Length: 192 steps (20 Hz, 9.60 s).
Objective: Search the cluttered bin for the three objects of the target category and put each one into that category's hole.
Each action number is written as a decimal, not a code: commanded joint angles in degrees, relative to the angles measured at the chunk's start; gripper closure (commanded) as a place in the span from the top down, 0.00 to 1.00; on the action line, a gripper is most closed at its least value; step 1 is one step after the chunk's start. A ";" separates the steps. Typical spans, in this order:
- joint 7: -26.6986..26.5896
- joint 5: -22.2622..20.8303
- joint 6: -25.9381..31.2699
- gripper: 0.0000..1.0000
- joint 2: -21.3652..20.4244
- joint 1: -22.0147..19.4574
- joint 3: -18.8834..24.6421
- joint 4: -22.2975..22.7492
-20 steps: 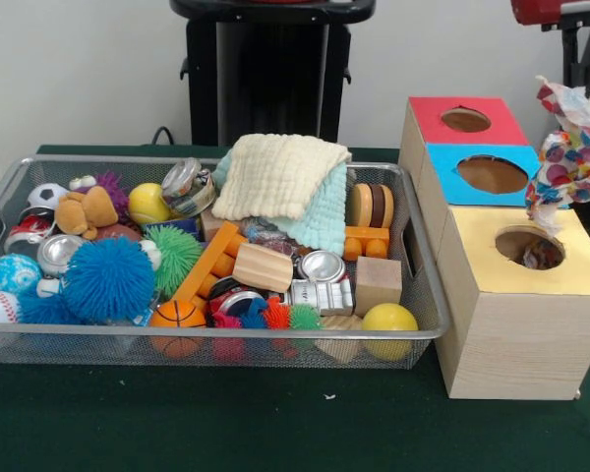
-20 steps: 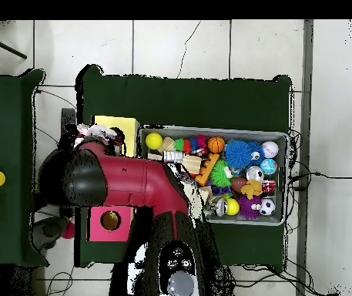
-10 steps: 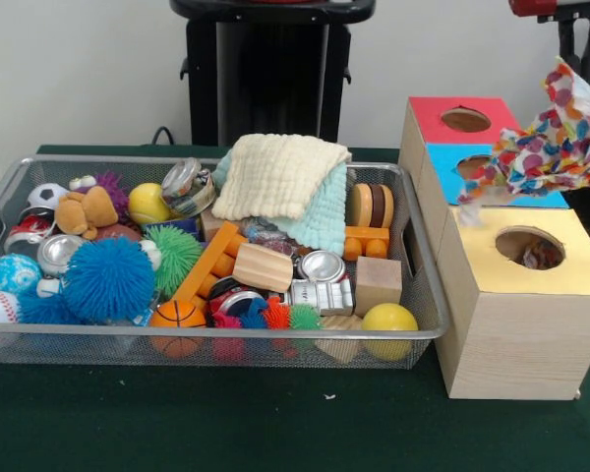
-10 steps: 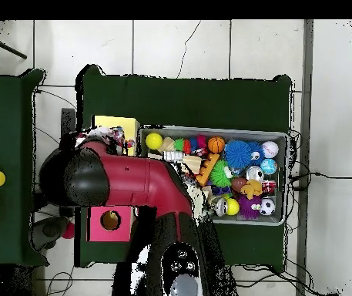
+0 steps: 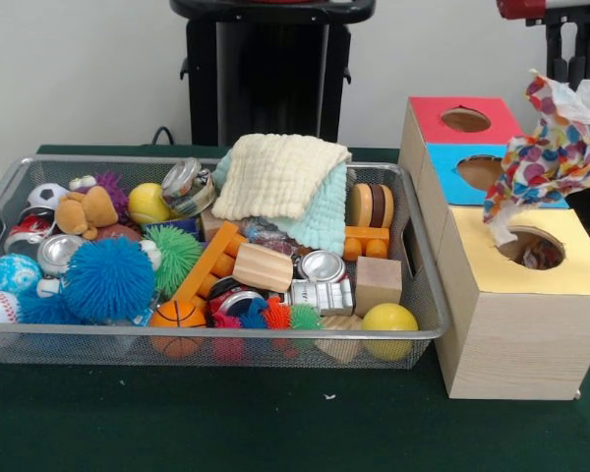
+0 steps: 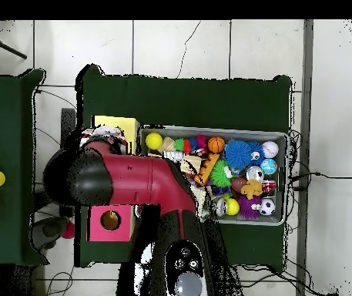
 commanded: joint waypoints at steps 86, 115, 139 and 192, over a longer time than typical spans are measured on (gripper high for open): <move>0.18 -4.22 -4.10 0.00 2.68 -4.11 11.38 -3.38; 8.25 -8.29 -8.20 0.00 3.60 -5.39 10.46 4.03; 5.75 -9.96 -10.17 0.00 5.81 -7.15 11.64 7.27; 3.75 -18.81 -6.73 0.00 6.71 -4.05 5.51 -0.70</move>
